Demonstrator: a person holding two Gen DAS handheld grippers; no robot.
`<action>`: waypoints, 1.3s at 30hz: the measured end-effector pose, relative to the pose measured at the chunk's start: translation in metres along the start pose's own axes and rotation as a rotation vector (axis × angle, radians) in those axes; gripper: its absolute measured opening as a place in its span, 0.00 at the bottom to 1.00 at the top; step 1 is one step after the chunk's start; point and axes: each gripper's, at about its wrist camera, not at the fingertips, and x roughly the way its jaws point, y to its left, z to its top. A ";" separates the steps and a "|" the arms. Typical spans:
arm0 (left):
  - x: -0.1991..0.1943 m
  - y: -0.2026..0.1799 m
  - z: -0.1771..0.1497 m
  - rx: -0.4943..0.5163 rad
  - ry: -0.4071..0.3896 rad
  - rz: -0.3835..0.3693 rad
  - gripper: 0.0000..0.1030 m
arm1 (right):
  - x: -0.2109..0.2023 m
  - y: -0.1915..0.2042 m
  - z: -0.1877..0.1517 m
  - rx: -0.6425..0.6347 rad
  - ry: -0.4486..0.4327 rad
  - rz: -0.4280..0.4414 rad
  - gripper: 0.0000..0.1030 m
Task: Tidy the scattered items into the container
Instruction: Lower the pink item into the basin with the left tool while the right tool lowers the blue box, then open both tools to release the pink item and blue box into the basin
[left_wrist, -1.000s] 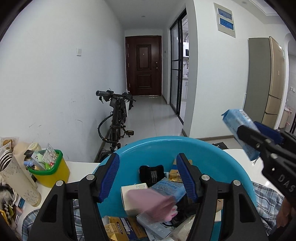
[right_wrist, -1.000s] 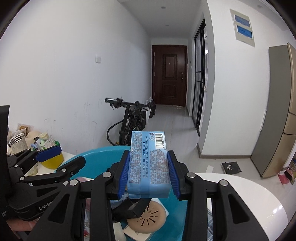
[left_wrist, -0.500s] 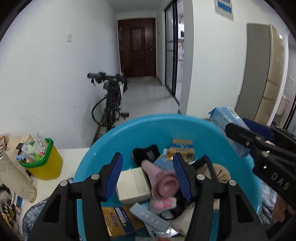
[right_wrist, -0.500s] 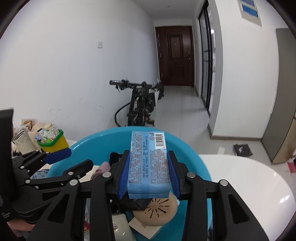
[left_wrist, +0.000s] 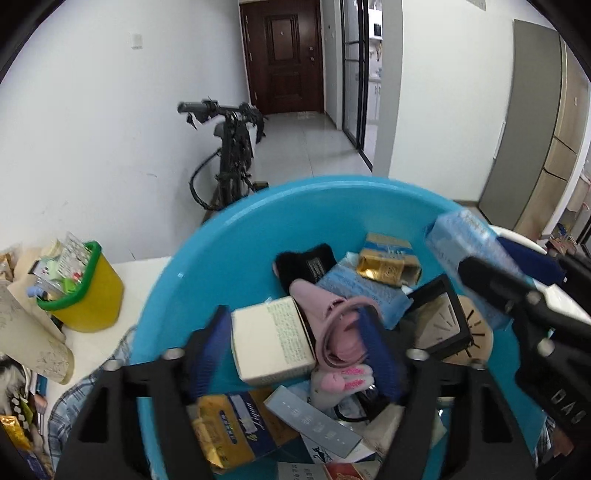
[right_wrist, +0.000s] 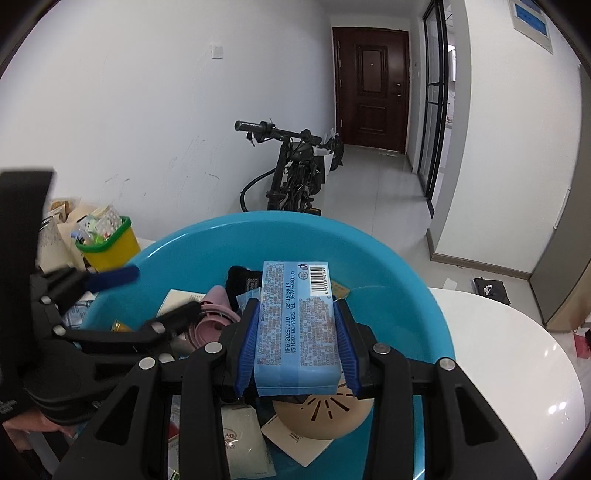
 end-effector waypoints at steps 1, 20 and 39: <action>-0.004 0.001 0.001 0.001 -0.020 0.017 0.77 | 0.000 0.001 0.000 -0.003 0.002 0.001 0.37; -0.030 0.017 0.012 -0.027 -0.139 0.093 0.83 | -0.001 -0.007 0.003 0.016 -0.013 -0.051 0.71; -0.071 0.029 0.014 -0.107 -0.346 0.156 0.86 | -0.008 -0.018 0.008 0.060 -0.040 -0.105 0.97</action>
